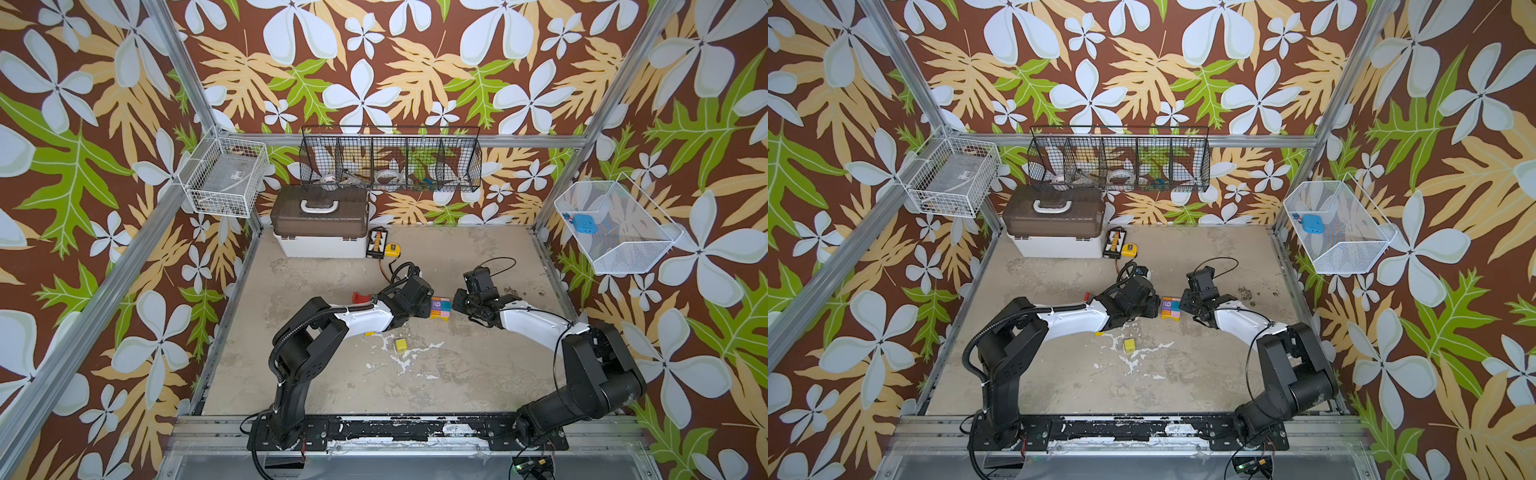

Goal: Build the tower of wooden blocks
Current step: 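Raise and pull back both grippers away from the tower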

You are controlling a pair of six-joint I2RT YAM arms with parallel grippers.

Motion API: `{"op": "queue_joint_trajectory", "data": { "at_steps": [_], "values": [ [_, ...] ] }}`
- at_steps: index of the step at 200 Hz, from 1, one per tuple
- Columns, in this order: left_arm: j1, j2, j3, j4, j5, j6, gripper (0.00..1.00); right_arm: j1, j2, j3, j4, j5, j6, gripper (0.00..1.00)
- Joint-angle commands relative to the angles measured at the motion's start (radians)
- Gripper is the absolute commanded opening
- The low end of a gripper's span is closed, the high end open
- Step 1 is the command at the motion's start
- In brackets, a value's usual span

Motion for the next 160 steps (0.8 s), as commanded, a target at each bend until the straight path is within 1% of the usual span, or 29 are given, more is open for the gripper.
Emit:
{"op": "queue_joint_trajectory", "data": {
  "at_steps": [1, 20, 41, 65, 79, 103, 112, 117, 121, 134, 145, 154, 160],
  "values": [
    [0.000, -0.030, 0.008, -0.034, -0.045, 0.023, 0.61, 0.001, -0.022, -0.003, -0.019, 0.045, 0.005, 0.40],
    [0.001, -0.078, 0.011, -0.067, -0.073, 0.030, 0.61, 0.001, -0.048, -0.006, -0.027, 0.065, 0.002, 0.40],
    [0.001, -0.167, 0.001, -0.108, -0.107, 0.035, 0.61, 0.001, -0.081, -0.013, -0.036, 0.083, -0.001, 0.41],
    [0.000, -0.314, -0.039, -0.151, -0.162, 0.024, 0.62, 0.002, -0.122, -0.017, -0.046, 0.090, -0.010, 0.41],
    [0.002, -0.416, -0.069, -0.190, -0.232, 0.013, 0.64, 0.005, -0.152, -0.021, -0.052, 0.105, -0.015, 0.41],
    [0.002, -0.608, -0.131, -0.244, -0.377, -0.014, 0.69, 0.029, -0.218, -0.017, -0.065, 0.147, -0.040, 0.50],
    [0.002, -0.684, -0.168, -0.238, -0.451, -0.029, 0.71, 0.047, -0.245, -0.015, -0.065, 0.158, -0.053, 0.55],
    [0.002, -0.724, -0.196, -0.238, -0.499, -0.048, 0.74, 0.057, -0.259, -0.014, -0.058, 0.155, -0.064, 0.57],
    [0.002, -0.755, -0.215, -0.240, -0.535, -0.071, 0.77, 0.067, -0.269, -0.012, -0.053, 0.150, -0.074, 0.59],
    [0.002, -0.852, -0.299, -0.216, -0.650, -0.132, 0.79, 0.114, -0.294, 0.004, -0.041, 0.156, -0.108, 0.66],
    [0.000, -0.923, -0.360, -0.208, -0.744, -0.209, 0.80, 0.177, -0.303, 0.025, -0.027, 0.178, -0.147, 0.76],
    [0.000, -0.967, -0.416, -0.209, -0.798, -0.288, 0.82, 0.233, -0.292, 0.054, -0.022, 0.198, -0.175, 0.81],
    [0.000, -0.990, -0.452, -0.195, -0.822, -0.338, 0.82, 0.268, -0.274, 0.078, -0.029, 0.232, -0.184, 0.83]
  ]
}}
